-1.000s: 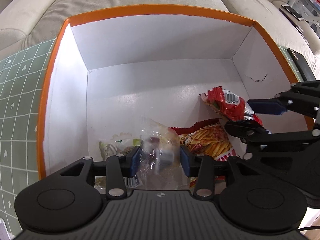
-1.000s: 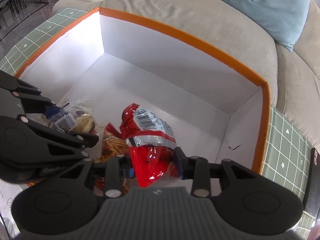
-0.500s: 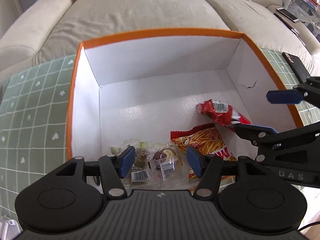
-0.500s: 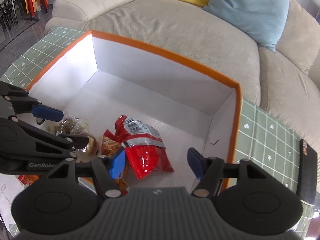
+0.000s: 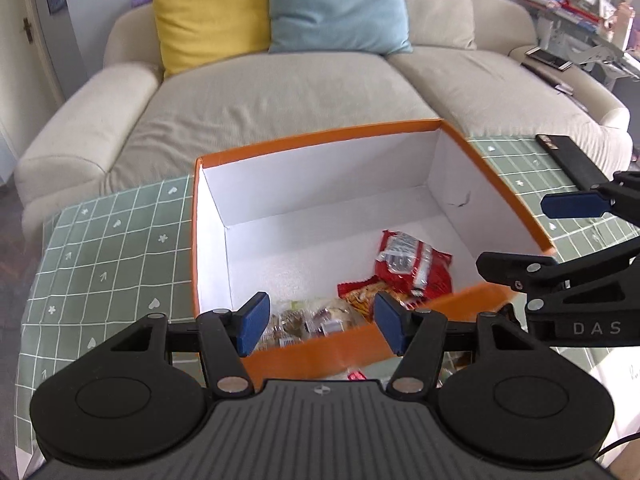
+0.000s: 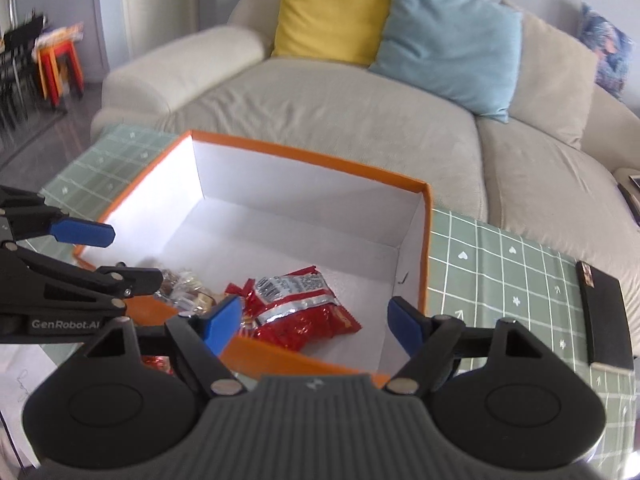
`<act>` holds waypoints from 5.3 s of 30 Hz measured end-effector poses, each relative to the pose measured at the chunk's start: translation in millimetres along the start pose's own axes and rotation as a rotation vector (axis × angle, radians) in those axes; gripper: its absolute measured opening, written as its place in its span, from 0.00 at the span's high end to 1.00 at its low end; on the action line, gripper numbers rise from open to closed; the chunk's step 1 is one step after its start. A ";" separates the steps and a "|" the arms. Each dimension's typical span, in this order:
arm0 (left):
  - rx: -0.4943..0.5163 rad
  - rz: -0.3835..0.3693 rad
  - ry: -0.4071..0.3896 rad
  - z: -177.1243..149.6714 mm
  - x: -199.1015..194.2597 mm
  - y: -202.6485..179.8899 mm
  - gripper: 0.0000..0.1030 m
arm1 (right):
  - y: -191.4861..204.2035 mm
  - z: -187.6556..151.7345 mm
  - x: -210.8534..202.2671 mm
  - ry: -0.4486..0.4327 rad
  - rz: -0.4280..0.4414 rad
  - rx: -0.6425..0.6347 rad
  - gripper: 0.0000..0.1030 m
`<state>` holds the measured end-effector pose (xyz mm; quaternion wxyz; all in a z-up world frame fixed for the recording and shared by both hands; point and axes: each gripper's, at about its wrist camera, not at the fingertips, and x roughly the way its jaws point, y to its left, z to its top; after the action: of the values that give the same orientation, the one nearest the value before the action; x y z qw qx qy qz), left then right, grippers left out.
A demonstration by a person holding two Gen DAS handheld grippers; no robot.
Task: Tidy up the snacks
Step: 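Move both tools back toward the remaining snacks on the table, then grasp the red-labelled meat bag with the left tool while the right tool grasps the peanut bag, then lift both held bags up off the table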
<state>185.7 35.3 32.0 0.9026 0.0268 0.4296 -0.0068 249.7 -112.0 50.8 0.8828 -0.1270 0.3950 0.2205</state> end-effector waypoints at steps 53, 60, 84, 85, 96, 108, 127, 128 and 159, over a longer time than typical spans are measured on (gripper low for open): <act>0.053 -0.001 -0.069 -143.9 11.1 26.8 0.26 | 66.4 -165.4 -8.5 -0.112 -0.048 0.145 0.52; 0.081 0.034 -0.032 -148.2 28.6 26.9 0.27 | 74.7 -163.3 10.4 -0.068 -0.010 0.146 0.78; 0.032 -0.112 0.118 -163.3 -7.6 -15.9 1.00 | 92.1 -183.6 -18.9 0.025 0.070 0.185 1.00; 0.027 -0.136 0.122 -163.7 -9.7 -17.0 1.00 | 92.8 -184.6 -20.6 0.031 0.078 0.187 1.00; 0.133 -0.101 0.032 -159.5 -28.5 -14.4 0.74 | 98.1 -192.5 -32.9 0.006 0.039 0.064 0.81; 0.289 -0.066 0.013 -149.5 -7.3 14.0 0.26 | 127.9 -187.4 -25.9 -0.078 0.086 -0.240 0.48; 0.193 -0.199 0.089 -145.2 30.9 20.5 0.23 | 125.9 -185.3 19.1 -0.020 0.088 -0.162 0.26; 0.180 -0.191 0.095 -145.4 29.0 20.1 0.27 | 127.0 -185.6 19.1 -0.021 0.088 -0.161 0.26; -0.267 -0.402 0.210 -159.6 18.2 20.5 0.69 | 117.4 -191.6 10.1 0.034 0.082 -0.058 0.36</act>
<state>74.1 64.6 -81.7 0.8291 -0.1779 0.5147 -0.1262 75.3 -83.2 -88.3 0.8621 -0.1398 0.4082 0.2658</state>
